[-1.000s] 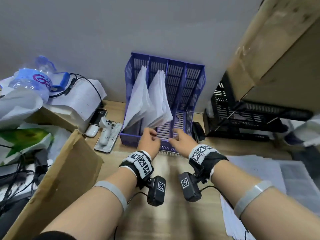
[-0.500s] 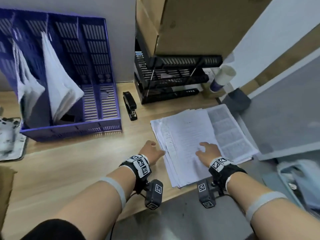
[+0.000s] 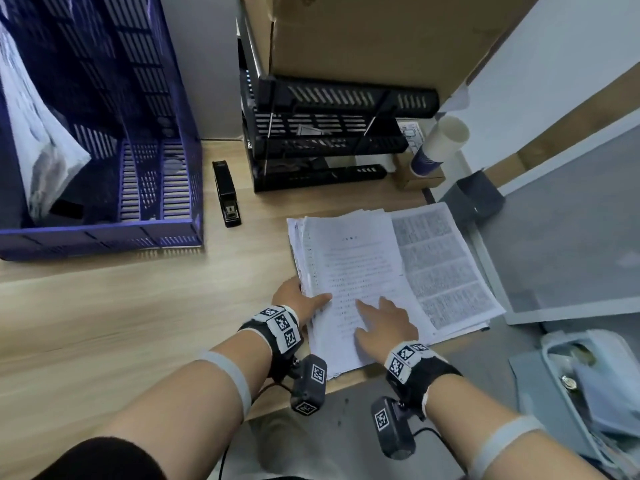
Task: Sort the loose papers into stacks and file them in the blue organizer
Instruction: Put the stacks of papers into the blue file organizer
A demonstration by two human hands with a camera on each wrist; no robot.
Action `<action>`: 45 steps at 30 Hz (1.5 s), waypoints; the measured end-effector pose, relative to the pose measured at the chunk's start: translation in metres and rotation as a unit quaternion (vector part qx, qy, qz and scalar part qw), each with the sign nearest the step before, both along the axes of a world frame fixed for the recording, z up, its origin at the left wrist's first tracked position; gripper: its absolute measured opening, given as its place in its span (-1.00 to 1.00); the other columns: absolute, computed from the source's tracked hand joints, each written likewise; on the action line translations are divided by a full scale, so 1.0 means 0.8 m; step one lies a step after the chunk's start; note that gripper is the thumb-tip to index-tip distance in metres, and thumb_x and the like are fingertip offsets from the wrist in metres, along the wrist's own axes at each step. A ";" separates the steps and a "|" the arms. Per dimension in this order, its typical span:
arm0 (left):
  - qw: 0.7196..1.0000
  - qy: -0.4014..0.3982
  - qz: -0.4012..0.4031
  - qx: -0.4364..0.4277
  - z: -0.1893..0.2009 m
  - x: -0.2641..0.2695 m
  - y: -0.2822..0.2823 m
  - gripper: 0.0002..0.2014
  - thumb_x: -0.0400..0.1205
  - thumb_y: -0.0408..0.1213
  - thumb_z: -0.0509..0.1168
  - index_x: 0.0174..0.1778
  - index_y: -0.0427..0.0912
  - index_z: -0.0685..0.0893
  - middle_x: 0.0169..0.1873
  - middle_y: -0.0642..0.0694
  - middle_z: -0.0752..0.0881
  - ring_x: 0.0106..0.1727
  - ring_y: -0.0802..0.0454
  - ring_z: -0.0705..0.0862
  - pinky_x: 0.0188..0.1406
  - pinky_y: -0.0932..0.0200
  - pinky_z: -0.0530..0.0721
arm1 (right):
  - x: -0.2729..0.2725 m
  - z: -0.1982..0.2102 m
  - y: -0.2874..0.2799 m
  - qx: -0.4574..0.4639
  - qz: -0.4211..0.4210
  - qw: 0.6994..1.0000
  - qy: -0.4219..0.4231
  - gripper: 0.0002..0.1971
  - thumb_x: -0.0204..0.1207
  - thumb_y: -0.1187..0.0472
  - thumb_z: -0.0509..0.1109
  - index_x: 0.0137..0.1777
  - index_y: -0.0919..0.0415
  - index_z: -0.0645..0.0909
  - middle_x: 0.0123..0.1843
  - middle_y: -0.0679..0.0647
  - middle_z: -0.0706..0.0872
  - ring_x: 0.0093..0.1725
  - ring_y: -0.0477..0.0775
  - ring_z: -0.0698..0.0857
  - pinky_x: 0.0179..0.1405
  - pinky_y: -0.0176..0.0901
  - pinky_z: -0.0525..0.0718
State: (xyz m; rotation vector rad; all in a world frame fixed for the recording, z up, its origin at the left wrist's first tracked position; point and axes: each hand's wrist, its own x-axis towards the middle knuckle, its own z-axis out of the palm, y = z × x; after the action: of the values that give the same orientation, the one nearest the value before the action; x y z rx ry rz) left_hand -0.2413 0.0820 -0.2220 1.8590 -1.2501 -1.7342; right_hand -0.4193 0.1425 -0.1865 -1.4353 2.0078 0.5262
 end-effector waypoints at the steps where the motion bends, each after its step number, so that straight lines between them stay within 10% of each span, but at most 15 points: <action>1: 1.000 0.001 0.003 -0.001 0.001 -0.003 0.000 -0.59 0.51 -0.14 0.53 0.27 -0.08 0.70 0.22 -0.10 0.80 0.19 -0.14 0.77 0.21 0.01 0.73 | 0.001 0.002 0.000 -0.005 0.016 1.000 -0.018 -0.40 0.55 -0.14 0.16 0.61 -0.38 0.15 0.74 -0.03 0.07 0.67 0.18 0.14 0.61 0.18 0.25; 6: 0.999 -0.043 -0.014 -0.005 0.000 0.019 -0.006 -0.52 0.55 -0.30 0.35 0.43 -0.07 0.56 0.32 -0.14 0.72 0.32 -0.20 0.67 0.34 -0.04 0.64 | -0.007 0.003 -0.017 -0.090 -0.090 0.981 -0.146 -0.52 0.54 0.05 0.26 0.49 -0.15 0.47 0.54 -0.03 0.42 0.55 0.10 0.38 0.57 0.07 0.36; 11: 0.998 -0.054 0.023 0.022 0.001 0.089 -0.009 -0.56 0.54 -0.35 0.36 0.37 -0.19 0.55 0.18 -0.15 0.72 0.11 -0.16 0.66 0.05 0.06 0.58 | 0.009 -0.007 -0.050 -0.120 -0.169 0.961 -0.183 -0.62 0.43 0.14 0.34 0.27 0.09 0.57 0.23 0.04 0.71 0.14 0.11 0.69 0.19 -0.01 0.68; 17: 0.993 -0.043 0.109 0.009 0.006 0.138 0.010 -0.59 0.55 -0.18 0.47 0.30 -0.16 0.61 0.11 -0.11 0.74 0.10 -0.16 0.72 0.13 0.01 0.67 | 0.080 -0.032 -0.057 -0.110 -0.136 0.946 -0.273 -0.66 0.39 0.12 0.35 0.18 0.05 0.67 0.14 0.03 0.67 0.10 0.06 0.64 0.23 -0.10 0.62; 23: 0.978 0.082 0.184 -0.051 0.051 0.156 0.014 -0.55 0.35 -0.19 0.51 0.15 -0.26 0.76 0.06 -0.28 0.84 0.11 -0.32 0.80 0.23 -0.37 0.71 | 0.076 -0.002 -0.097 -0.133 -0.298 0.855 -0.404 -0.58 0.39 0.35 0.47 0.25 0.19 0.52 0.13 -0.01 0.74 0.12 0.08 0.71 0.10 -0.06 0.65; 27: 0.965 0.112 0.185 -0.151 0.120 0.158 -0.009 -0.54 0.32 -0.26 0.55 0.13 -0.32 0.76 0.09 -0.35 0.82 0.04 -0.14 0.78 0.19 -0.18 0.74 | 0.086 0.066 -0.128 -0.229 -0.323 0.787 -0.473 -0.64 0.18 0.15 0.48 0.01 0.20 0.74 -0.01 0.14 0.85 0.02 0.20 0.80 0.01 0.07 0.73; 31: 0.952 0.112 0.179 -0.219 0.159 0.163 -0.013 -0.52 0.37 -0.37 0.59 0.23 -0.18 0.74 0.14 -0.25 0.82 0.14 -0.15 0.78 0.18 -0.09 0.76 | 0.100 0.118 -0.124 -0.311 -0.291 0.742 -0.518 -0.81 0.38 0.42 0.40 -0.09 0.15 0.71 -0.12 0.03 0.79 -0.10 0.00 0.71 -0.06 -0.05 0.65; 34: 0.962 0.053 0.155 -0.218 0.149 0.154 0.002 -0.67 0.48 -0.51 0.53 -0.01 0.02 0.72 0.06 -0.20 0.78 0.09 -0.07 0.71 0.25 -0.14 0.71 | 0.106 0.117 -0.107 -0.282 -0.218 0.786 -0.506 -0.67 0.42 0.50 0.36 -0.15 -0.01 0.66 -0.12 0.02 0.74 -0.08 0.06 0.70 -0.06 0.05 0.70; 36: 0.974 -0.009 0.112 -0.198 0.137 0.147 0.010 -0.78 0.58 -0.44 0.45 0.01 -0.05 0.62 0.06 -0.14 0.68 0.10 0.01 0.62 0.24 0.02 0.68 | 0.104 0.097 -0.097 -0.233 -0.184 0.821 -0.488 -0.67 0.48 0.51 0.36 -0.13 -0.02 0.61 -0.16 0.03 0.70 -0.17 -0.16 0.72 -0.15 -0.25 0.70; 38: 0.977 -0.030 0.087 -0.194 0.127 0.145 0.011 -0.82 0.67 -0.39 0.36 0.15 -0.15 0.56 0.07 -0.10 0.63 0.05 0.09 0.60 -0.01 0.45 0.59 | 0.100 0.071 -0.096 -0.225 -0.177 0.861 -0.420 -0.76 0.45 0.12 0.54 0.07 0.10 0.63 -0.04 0.04 0.72 -0.09 -0.35 0.70 -0.10 -0.48 0.56; 39: 0.976 -0.034 0.083 -0.200 0.125 0.145 0.008 -0.84 0.69 -0.42 0.32 0.17 -0.23 0.61 0.05 -0.13 0.66 0.01 0.09 0.61 -0.09 0.46 0.58 | 0.094 0.055 -0.099 -0.209 -0.188 0.894 -0.349 -0.42 0.31 -0.22 0.53 0.20 0.15 0.62 0.11 0.11 0.71 0.07 -0.19 0.68 0.00 -0.37 0.52; 42: 0.970 -0.082 0.086 -0.212 0.123 0.150 -0.002 -0.77 0.69 -0.24 0.31 0.08 -0.33 0.75 -0.03 -0.28 0.81 0.03 0.02 0.67 0.02 0.05 0.68 | 0.095 0.038 -0.106 -0.141 -0.173 0.934 -0.278 -0.02 0.05 -0.56 0.35 0.27 0.23 0.62 0.15 0.20 0.70 0.04 0.15 0.65 -0.05 -0.11 0.61; 45: 0.962 -0.142 0.044 -0.228 0.132 0.155 -0.008 -0.70 0.63 -0.07 0.26 0.04 -0.19 0.79 -0.06 -0.25 0.84 0.08 -0.14 0.79 0.07 -0.06 0.74 | 0.148 0.112 -0.096 -0.094 -0.088 0.900 -0.416 -0.03 0.20 -0.22 0.62 0.52 0.23 0.32 0.11 0.02 0.68 0.08 0.01 0.70 0.02 -0.09 0.74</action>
State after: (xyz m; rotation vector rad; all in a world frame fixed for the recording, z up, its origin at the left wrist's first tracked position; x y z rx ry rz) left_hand -0.1175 0.0752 -0.1160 1.8789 -1.4929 -1.0383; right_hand -0.3013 0.0659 -0.0972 -1.2572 1.4689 -0.3421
